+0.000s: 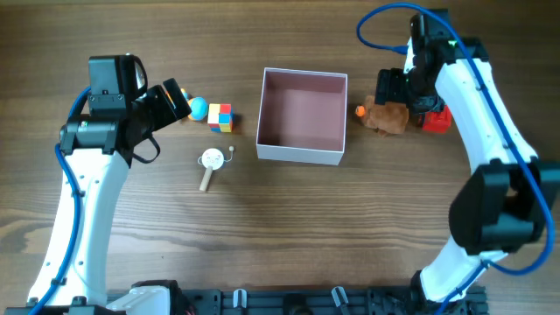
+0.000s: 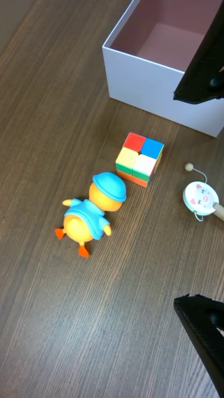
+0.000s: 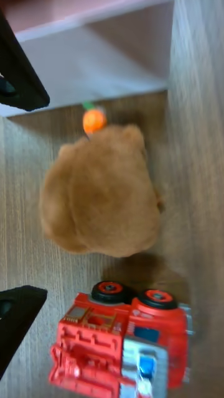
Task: Pack container
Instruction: 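Lower the right gripper onto the brown plush bear and grasp it, then carry the bear left into the box and open the right gripper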
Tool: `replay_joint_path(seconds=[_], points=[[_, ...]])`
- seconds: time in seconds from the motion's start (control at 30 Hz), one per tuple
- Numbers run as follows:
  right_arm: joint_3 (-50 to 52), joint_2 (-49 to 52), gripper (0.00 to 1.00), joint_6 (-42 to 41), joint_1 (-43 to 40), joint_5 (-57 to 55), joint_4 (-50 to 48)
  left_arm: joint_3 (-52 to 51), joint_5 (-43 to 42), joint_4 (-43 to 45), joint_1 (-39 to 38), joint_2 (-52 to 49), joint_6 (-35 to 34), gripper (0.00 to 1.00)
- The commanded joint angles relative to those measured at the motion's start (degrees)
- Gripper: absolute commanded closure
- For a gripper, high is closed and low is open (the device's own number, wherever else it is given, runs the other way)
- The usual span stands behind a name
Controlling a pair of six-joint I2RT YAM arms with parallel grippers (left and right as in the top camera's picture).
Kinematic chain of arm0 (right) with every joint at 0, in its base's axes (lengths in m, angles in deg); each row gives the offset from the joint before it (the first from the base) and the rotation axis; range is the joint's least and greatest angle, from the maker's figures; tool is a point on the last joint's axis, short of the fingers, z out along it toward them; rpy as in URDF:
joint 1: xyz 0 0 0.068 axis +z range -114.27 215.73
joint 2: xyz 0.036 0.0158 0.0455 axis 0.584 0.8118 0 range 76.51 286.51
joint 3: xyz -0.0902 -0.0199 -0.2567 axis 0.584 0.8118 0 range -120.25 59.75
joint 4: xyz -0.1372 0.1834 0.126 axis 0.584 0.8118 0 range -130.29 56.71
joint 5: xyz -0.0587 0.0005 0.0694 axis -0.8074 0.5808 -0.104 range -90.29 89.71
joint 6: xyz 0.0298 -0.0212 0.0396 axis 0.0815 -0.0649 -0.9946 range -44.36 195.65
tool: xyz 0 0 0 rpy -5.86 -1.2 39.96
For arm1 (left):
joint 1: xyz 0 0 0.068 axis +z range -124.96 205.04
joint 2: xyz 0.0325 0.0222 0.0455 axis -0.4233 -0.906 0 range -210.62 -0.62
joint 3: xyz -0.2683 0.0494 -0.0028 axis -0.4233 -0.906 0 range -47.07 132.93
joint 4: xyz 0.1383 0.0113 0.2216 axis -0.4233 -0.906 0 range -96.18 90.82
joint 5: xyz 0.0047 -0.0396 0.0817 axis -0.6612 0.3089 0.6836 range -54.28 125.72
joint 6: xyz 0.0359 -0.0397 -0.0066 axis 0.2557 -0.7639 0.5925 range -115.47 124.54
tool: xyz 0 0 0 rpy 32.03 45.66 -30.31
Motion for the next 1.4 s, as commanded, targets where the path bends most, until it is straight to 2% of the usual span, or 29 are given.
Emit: replay_joint_path(seconds=[0.0,0.13,0.27,0.33,0.43,0.5,0.57,0.7,0.83,1.07,1.2,1.37], points=[[-0.76,5.01,0.06,-1.92,0.04,-1.64,0.09,1.03,-0.87,-0.04,0.31,0.02,0.90,0.00],[-0.76,8.87,0.09,-1.88,-0.07,0.15,-0.59,1.03,-0.87,-0.04,0.31,0.02,0.92,0.00],[-0.76,11.91,0.23,-1.55,-0.09,2.16,-1.25,1.03,-0.87,-0.04,0.31,0.02,0.92,0.00],[-0.76,12.79,0.36,-1.62,-0.09,2.71,-1.25,1.03,-0.85,-0.04,0.31,0.02,0.92,0.00],[-0.79,13.05,0.73,-1.57,-0.07,2.62,-1.07,1.03,-0.87,-0.04,0.31,0.02,0.92,0.00],[-0.83,12.26,0.87,-1.51,-0.09,2.05,-0.79,1.03,-0.87,-0.04,0.31,0.02,0.92,0.00],[-0.96,10.43,0.96,-1.51,-0.07,1.75,-0.46,1.03,-0.87,-0.04,0.31,0.02,0.90,0.00],[-1.99,3.72,0.96,-1.51,0.26,1.77,1.05,1.03,-0.87,-0.04,0.31,0.02,0.92,0.00],[-3.32,-7.48,0.96,-2.14,2.29,1.84,1.64,1.03,-0.87,-0.04,0.31,0.02,0.92,0.00],[-3.41,-21.51,0.96,-12.39,11.72,2.25,0.09,1.03,-0.87,-0.04,0.31,0.02,0.92,0.00],[-3.39,-20.83,0.96,-16.65,17.40,1.97,-0.13,1.03,-0.87,-0.04,0.31,0.02,0.90,0.00],[-3.34,-14.05,0.96,-19.32,22.58,1.77,-5.20,1.03,-0.85,-0.04,0.31,0.02,0.92,0.00]])
